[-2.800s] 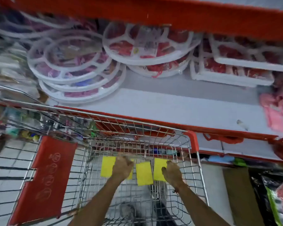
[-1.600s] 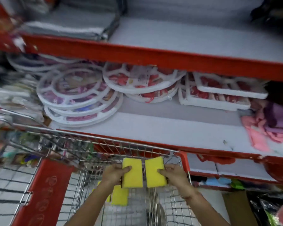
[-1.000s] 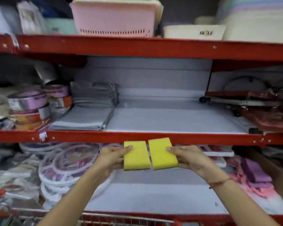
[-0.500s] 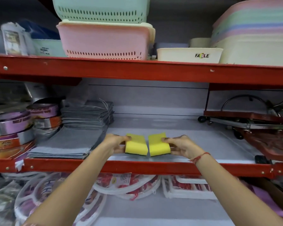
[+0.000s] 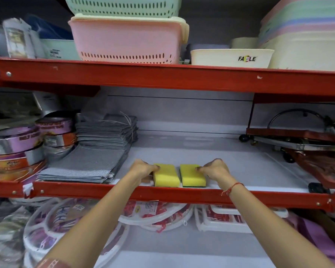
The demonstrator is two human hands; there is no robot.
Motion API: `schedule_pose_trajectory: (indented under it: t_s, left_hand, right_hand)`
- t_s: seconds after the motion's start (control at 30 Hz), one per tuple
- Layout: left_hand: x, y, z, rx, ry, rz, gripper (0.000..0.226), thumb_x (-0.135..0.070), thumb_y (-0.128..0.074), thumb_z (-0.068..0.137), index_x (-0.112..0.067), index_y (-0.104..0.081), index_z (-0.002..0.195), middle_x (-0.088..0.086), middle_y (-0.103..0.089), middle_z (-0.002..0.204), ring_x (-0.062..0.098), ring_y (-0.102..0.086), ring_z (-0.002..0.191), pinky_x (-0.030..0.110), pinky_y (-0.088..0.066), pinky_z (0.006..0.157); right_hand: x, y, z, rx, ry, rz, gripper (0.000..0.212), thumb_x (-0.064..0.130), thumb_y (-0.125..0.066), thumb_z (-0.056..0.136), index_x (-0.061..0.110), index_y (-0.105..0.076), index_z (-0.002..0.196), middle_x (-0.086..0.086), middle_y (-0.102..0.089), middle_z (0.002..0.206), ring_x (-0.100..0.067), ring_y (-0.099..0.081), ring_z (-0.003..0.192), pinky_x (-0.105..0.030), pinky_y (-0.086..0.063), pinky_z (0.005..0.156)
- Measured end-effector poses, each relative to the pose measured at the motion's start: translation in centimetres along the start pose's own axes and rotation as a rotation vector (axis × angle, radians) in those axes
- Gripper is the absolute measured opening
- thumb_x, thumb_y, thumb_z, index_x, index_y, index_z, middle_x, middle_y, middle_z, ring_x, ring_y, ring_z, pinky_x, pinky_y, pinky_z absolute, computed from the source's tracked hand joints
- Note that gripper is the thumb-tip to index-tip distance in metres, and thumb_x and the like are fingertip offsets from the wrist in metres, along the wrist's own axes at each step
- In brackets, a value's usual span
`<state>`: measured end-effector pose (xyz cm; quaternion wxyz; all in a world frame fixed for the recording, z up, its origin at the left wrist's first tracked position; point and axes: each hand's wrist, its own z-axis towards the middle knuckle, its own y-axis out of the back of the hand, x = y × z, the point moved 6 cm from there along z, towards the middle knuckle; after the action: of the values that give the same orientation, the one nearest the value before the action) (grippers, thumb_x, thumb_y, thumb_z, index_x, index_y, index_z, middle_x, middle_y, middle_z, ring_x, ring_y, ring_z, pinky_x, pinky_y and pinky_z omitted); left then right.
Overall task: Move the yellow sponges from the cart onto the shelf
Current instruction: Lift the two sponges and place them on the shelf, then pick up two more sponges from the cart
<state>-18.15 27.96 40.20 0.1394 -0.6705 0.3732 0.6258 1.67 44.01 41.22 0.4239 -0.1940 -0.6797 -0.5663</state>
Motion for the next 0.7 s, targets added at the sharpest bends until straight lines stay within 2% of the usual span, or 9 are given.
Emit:
schedule_pose_trajectory:
  t_s: [0.07, 0.13, 0.2, 0.27, 0.37, 0.47, 0.57, 0.63, 0.7]
  left_hand:
    - [-0.1, 1.0, -1.1, -0.052, -0.071, 0.115, 0.035, -0.023, -0.075, 0.079, 0.001, -0.066, 0.102, 0.018, -0.068, 0.105, 0.033, -0.070, 0.094, 0.042, -0.059, 0.087]
    - [-0.6, 2.0, -2.6, -0.115, -0.174, 0.127, 0.032, -0.025, -0.073, 0.079, -0.003, -0.072, 0.102, 0.016, -0.073, 0.103, 0.032, -0.071, 0.096, 0.041, -0.059, 0.089]
    - [-0.4, 2.4, -4.7, -0.084, -0.246, 0.046, 0.017, -0.021, -0.070, 0.082, -0.008, -0.072, 0.092, 0.016, -0.073, 0.099, 0.029, -0.071, 0.094, 0.042, -0.058, 0.090]
    - [0.5, 2.4, -6.9, 0.003, -0.271, -0.035, 0.007, -0.015, -0.065, 0.087, -0.009, -0.069, 0.089, 0.015, -0.070, 0.095, 0.024, -0.069, 0.084, 0.037, -0.057, 0.083]
    - [3.1, 2.7, -9.5, 0.104, -0.273, -0.089, 0.011, -0.012, -0.059, 0.091, -0.006, -0.067, 0.096, 0.012, -0.069, 0.092, 0.015, -0.066, 0.074, 0.018, -0.056, 0.068]
    - [7.2, 3.3, -10.9, 0.134, -0.219, -0.109, 0.018, -0.013, -0.058, 0.092, -0.002, -0.066, 0.104, 0.010, -0.069, 0.086, 0.013, -0.066, 0.068, 0.013, -0.055, 0.058]
    - [14.1, 3.9, -11.7, 0.181, -0.097, -0.101, 0.013, -0.011, -0.057, 0.092, -0.005, -0.067, 0.097, 0.006, -0.069, 0.080, 0.009, -0.066, 0.061, 0.014, -0.058, 0.058]
    - [19.1, 4.2, -12.0, 0.215, 0.001, -0.076, 0.013, -0.016, -0.058, 0.093, -0.008, -0.068, 0.096, 0.004, -0.071, 0.080, 0.007, -0.069, 0.061, 0.017, -0.059, 0.060]
    - [24.4, 4.4, -12.4, 0.221, 0.122, -0.072, 0.012, -0.016, -0.058, 0.093, -0.008, -0.068, 0.094, 0.007, -0.071, 0.082, 0.009, -0.069, 0.060, 0.017, -0.058, 0.057]
  right_hand:
    - [0.7, 0.4, -1.7, -0.067, 0.051, 0.037, 0.038, 0.033, -0.074, 0.075, 0.002, -0.074, 0.098, -0.015, -0.074, 0.104, -0.031, -0.066, 0.100, -0.035, -0.051, 0.086]
    - [1.4, 0.6, -3.8, -0.118, 0.124, 0.102, 0.032, 0.028, -0.073, 0.077, 0.008, -0.075, 0.101, -0.011, -0.075, 0.108, -0.028, -0.065, 0.107, -0.037, -0.052, 0.094]
    - [1.9, 0.5, -6.4, -0.155, 0.180, 0.167, 0.021, 0.026, -0.071, 0.078, 0.012, -0.077, 0.093, -0.007, -0.077, 0.100, -0.022, -0.067, 0.100, -0.034, -0.053, 0.091]
    - [2.1, 0.0, -9.3, -0.158, 0.231, 0.202, 0.013, 0.027, -0.069, 0.079, 0.016, -0.076, 0.082, -0.003, -0.076, 0.088, -0.015, -0.066, 0.088, -0.026, -0.049, 0.083]
    - [1.0, -2.6, -12.6, -0.063, 0.229, 0.328, 0.011, 0.030, -0.070, 0.076, 0.026, -0.071, 0.066, 0.001, -0.074, 0.075, -0.018, -0.070, 0.079, -0.033, -0.055, 0.083]
    - [-1.4, -5.9, -15.4, 0.041, 0.172, 0.424, 0.012, 0.025, -0.068, 0.077, 0.026, -0.071, 0.066, -0.005, -0.076, 0.077, -0.023, -0.072, 0.072, -0.038, -0.060, 0.077]
    - [-5.1, -11.1, -18.3, 0.172, 0.075, 0.449, 0.018, 0.011, -0.063, 0.086, 0.018, -0.068, 0.070, -0.013, -0.070, 0.076, -0.020, -0.064, 0.064, -0.025, -0.059, 0.062]
    - [-8.2, -14.5, -19.9, 0.239, -0.011, 0.418, 0.016, 0.011, -0.062, 0.087, 0.015, -0.068, 0.073, -0.013, -0.071, 0.078, -0.019, -0.065, 0.064, -0.023, -0.059, 0.061]
    - [-11.8, -18.3, -21.6, 0.312, -0.118, 0.387, 0.015, 0.011, -0.062, 0.086, 0.016, -0.069, 0.074, -0.011, -0.072, 0.079, -0.019, -0.066, 0.064, -0.027, -0.061, 0.066]
